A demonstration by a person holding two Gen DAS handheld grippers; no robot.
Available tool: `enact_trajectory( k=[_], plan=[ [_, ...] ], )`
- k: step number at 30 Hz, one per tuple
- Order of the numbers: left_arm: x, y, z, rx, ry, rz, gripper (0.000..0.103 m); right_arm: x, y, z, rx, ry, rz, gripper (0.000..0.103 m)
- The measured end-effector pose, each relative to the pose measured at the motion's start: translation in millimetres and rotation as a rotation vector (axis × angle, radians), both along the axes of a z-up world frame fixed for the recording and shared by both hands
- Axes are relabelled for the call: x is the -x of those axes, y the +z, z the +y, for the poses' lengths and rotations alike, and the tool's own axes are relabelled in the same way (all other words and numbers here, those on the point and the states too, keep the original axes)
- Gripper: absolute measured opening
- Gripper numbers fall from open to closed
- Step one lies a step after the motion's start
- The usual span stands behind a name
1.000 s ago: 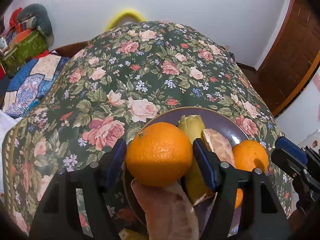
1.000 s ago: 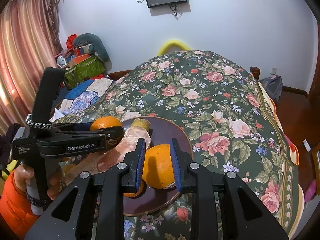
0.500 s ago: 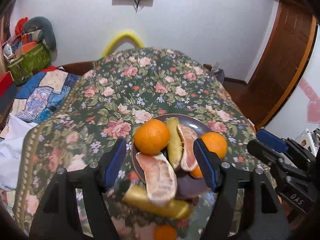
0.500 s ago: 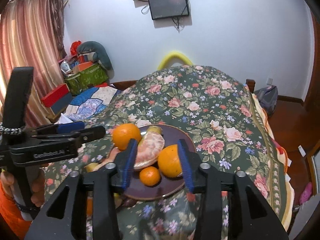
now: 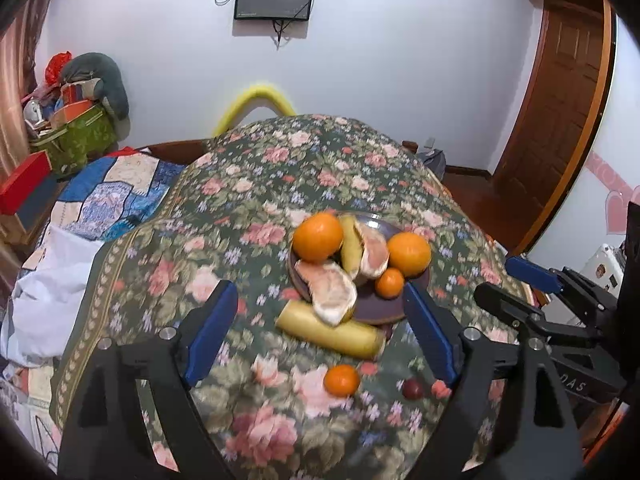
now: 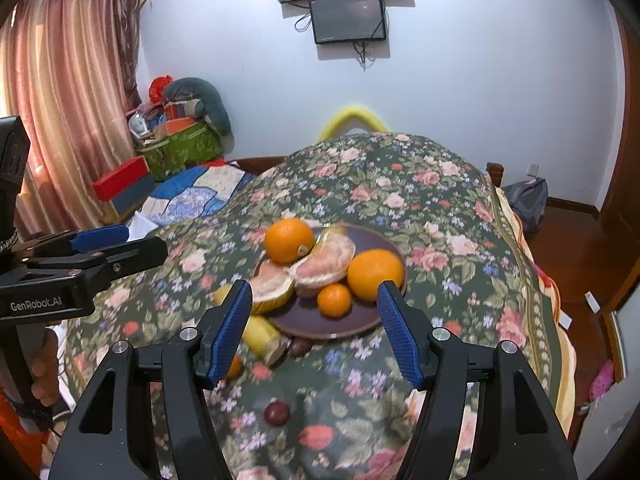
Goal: Organize fruits
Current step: 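Lower the large orange onto the plate with the left tool and open it, then grasp the small mandarin on the quilt with the left tool and lift it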
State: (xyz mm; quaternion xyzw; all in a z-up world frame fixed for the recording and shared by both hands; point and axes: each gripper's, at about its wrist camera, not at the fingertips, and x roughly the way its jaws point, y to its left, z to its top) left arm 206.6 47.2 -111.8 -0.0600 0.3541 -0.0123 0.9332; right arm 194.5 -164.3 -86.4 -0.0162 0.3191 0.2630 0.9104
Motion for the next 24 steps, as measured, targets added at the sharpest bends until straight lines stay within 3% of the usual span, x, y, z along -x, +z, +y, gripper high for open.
enact_trajectory(
  k=[9,17,24],
  plan=[
    [2,-57,-6,0.010,-0.018,0.129,0.084,10,-31,2,0.035,0.012,0.060,0.061],
    [-12,-105,-26,-0.002,-0.074,0.235,0.060,2,-60,6,0.057,0.024,0.115,0.061],
    [-17,-122,-30,0.037,-0.098,0.262,0.044,-4,-71,11,0.050,0.039,0.140,0.061]
  ],
)
